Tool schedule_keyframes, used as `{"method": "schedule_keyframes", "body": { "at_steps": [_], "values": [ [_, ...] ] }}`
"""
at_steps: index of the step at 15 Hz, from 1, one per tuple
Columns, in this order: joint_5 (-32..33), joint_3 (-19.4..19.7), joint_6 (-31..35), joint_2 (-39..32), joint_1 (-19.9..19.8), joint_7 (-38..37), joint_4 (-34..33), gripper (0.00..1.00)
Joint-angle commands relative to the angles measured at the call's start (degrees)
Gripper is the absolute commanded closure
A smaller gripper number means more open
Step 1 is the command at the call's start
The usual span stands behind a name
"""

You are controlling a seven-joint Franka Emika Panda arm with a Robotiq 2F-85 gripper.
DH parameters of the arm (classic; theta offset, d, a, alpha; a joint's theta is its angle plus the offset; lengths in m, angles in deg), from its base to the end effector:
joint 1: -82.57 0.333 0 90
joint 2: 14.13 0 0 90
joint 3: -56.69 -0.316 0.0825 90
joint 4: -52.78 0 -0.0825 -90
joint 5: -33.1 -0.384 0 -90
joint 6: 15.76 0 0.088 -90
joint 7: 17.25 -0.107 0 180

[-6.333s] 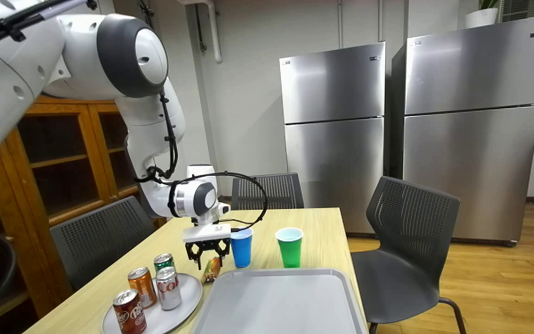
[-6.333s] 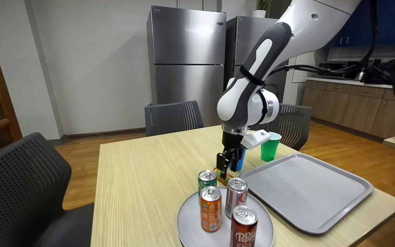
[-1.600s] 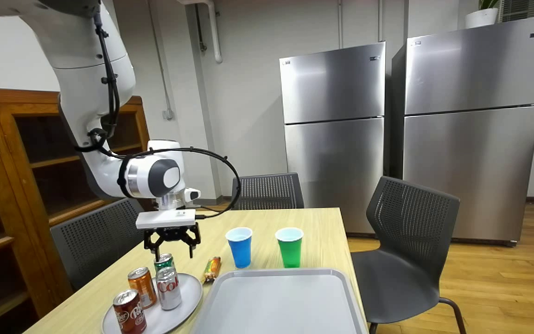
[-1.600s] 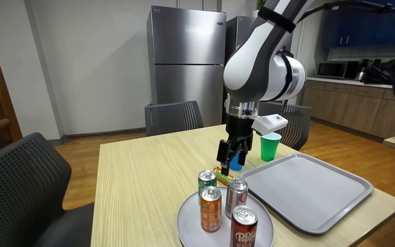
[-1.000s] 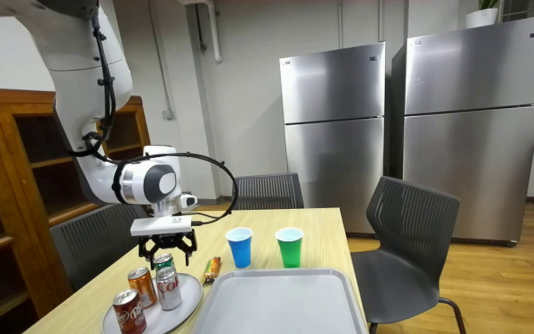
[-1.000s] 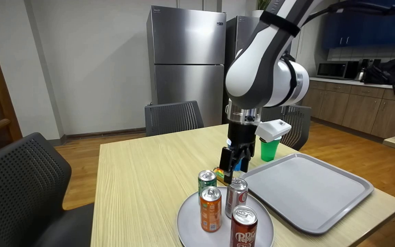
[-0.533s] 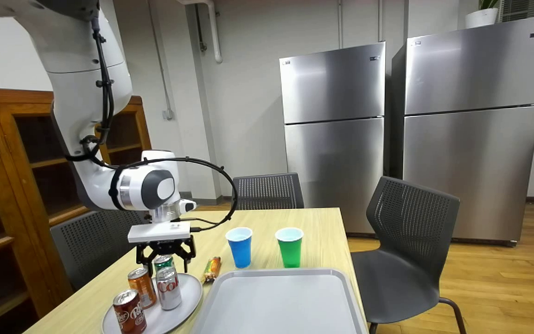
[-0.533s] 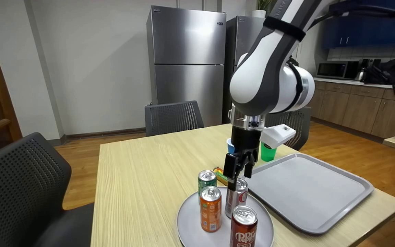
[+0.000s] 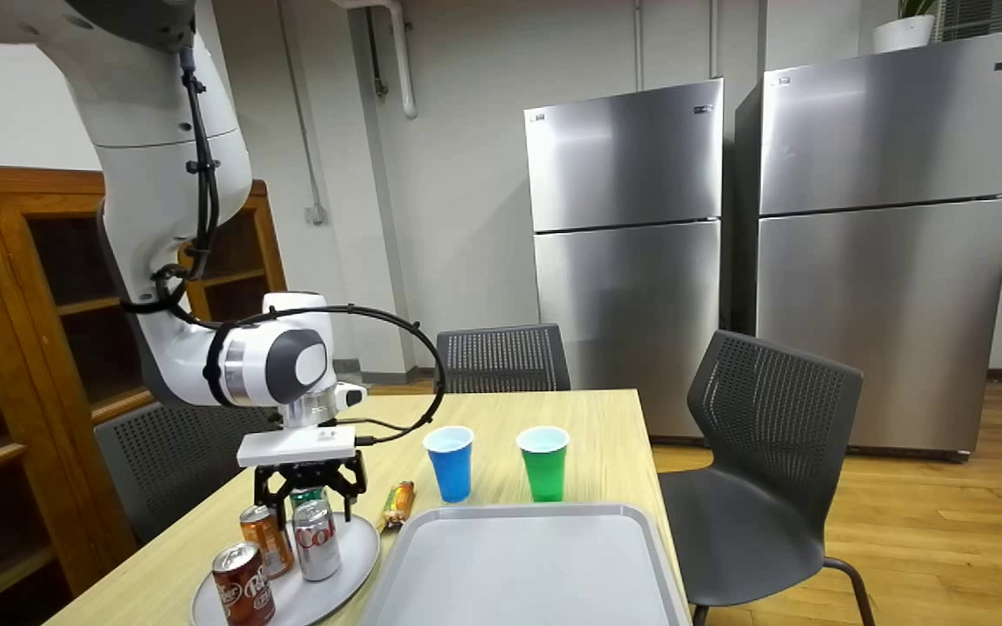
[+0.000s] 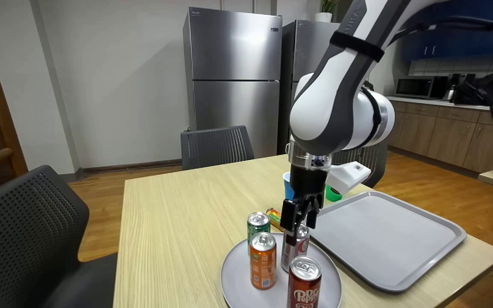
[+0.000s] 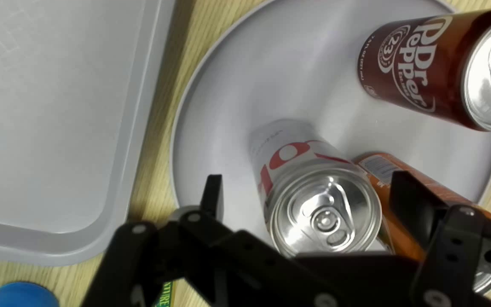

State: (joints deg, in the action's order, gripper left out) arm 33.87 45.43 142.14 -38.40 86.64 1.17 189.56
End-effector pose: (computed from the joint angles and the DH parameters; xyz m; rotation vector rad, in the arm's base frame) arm 0.4719 0.1371 0.1433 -2.9328 -0.8857 0.0682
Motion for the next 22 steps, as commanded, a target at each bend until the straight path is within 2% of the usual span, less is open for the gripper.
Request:
{"method": "schedule_keyframes", "body": {
  "at_steps": [1,17,18,22],
  "values": [
    [1.96,1.07,2.28,-1.36,1.52,-3.38,-0.44,0.0],
    [2.78,1.56,5.8,-3.15,2.15,-5.38,-1.49,0.0],
    [2.79,1.59,5.83,-3.19,2.19,-5.38,-1.54,0.18],
    [2.99,1.78,6.3,-3.22,2.42,-5.49,-1.54,0.51]
  ]
}}
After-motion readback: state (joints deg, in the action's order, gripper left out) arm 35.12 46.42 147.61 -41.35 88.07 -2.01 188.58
